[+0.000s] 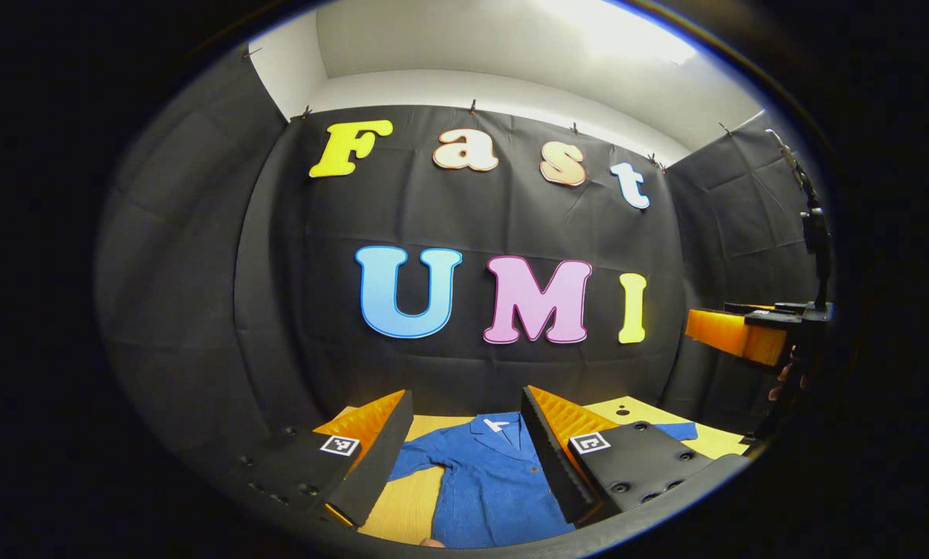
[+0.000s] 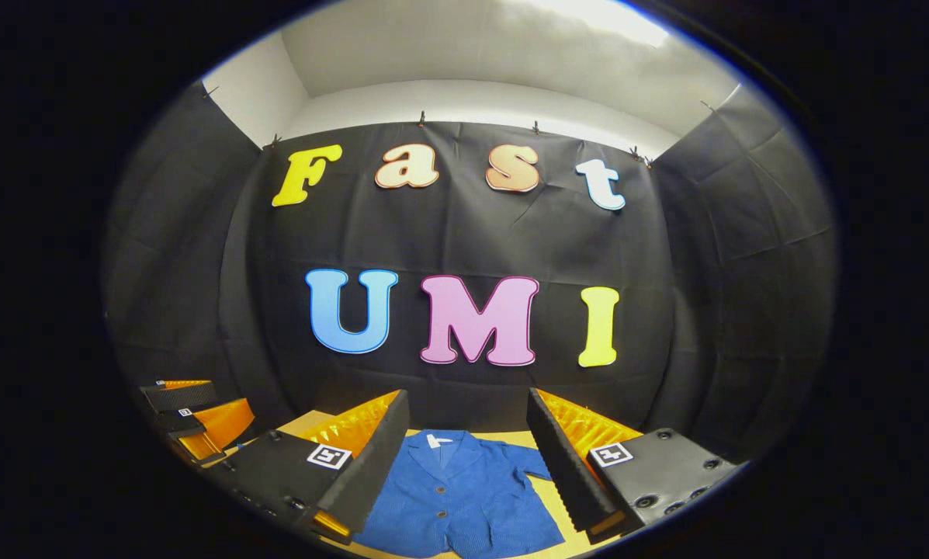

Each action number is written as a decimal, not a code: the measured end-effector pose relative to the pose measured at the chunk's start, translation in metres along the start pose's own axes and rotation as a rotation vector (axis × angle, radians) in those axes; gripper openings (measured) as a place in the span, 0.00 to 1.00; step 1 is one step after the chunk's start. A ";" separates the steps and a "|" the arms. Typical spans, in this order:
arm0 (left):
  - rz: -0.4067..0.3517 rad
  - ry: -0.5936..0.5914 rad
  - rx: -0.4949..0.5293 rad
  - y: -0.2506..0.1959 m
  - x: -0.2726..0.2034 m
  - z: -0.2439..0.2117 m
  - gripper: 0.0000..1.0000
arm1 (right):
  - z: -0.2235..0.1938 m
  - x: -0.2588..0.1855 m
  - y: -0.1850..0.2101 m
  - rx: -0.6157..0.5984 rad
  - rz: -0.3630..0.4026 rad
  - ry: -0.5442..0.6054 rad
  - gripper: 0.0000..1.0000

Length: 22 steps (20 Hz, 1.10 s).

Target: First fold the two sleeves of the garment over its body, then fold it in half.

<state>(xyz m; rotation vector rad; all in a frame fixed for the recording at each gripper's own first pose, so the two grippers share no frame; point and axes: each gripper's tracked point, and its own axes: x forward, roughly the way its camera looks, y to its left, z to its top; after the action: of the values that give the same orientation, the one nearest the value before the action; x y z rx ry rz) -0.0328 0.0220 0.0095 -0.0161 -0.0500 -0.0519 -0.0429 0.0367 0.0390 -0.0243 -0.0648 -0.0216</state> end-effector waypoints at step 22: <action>0.059 0.019 0.018 -0.011 0.023 -0.003 0.81 | -0.038 0.044 -0.017 0.059 0.021 0.081 0.96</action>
<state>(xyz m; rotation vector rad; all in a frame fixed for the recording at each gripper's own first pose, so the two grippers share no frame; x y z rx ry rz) -0.0102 0.0101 0.0077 0.0011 -0.0305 0.0078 0.0031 0.0180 0.0044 0.0344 0.0155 0.0003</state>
